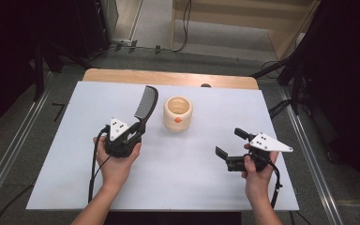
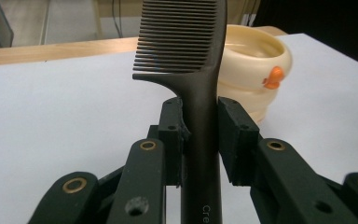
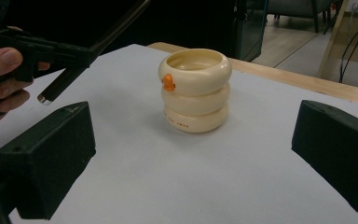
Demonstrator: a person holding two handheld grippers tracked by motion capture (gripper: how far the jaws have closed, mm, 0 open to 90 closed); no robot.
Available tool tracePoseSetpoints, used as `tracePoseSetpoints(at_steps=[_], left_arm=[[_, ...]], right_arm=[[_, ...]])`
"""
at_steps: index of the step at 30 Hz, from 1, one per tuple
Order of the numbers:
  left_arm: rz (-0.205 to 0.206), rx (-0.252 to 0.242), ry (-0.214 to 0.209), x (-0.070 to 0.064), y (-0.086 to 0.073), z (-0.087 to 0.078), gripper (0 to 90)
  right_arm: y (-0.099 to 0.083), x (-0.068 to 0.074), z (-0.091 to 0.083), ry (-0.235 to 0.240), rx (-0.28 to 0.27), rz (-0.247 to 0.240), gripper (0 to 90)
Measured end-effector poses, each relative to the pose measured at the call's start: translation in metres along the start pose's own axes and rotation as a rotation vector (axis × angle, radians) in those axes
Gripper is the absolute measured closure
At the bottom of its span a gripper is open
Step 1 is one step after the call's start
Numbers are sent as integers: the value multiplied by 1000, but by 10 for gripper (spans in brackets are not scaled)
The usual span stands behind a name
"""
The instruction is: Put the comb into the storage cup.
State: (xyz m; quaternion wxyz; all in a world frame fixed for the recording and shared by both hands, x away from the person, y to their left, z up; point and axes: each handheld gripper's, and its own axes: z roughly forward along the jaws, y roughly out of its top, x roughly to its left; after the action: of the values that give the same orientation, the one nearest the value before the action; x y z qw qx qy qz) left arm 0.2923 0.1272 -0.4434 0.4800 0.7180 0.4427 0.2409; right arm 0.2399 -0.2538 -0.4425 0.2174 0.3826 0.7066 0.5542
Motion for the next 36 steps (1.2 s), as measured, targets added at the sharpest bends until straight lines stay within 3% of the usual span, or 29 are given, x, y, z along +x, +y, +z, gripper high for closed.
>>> tracePoseSetpoints(at_steps=[9, 21, 24, 30, 36], left_arm=[[19, -32, -31, -8, -4, -11, 727], [32, -49, -67, -18, -13, -12, 727], [42, -48, -82, -21, -15, -11, 727], [57, -49, -101, -28, -20, -9, 727], [70, -54, -129, -36, -25, -10, 727]], right_arm=[[18, 14, 27, 57, 26, 20, 0], [29, 28, 52, 106, 21, 67, 0], [28, 29, 54, 118, 17, 85, 0], [24, 31, 62, 156, 14, 172, 0], [22, 35, 68, 167, 27, 198, 0]])
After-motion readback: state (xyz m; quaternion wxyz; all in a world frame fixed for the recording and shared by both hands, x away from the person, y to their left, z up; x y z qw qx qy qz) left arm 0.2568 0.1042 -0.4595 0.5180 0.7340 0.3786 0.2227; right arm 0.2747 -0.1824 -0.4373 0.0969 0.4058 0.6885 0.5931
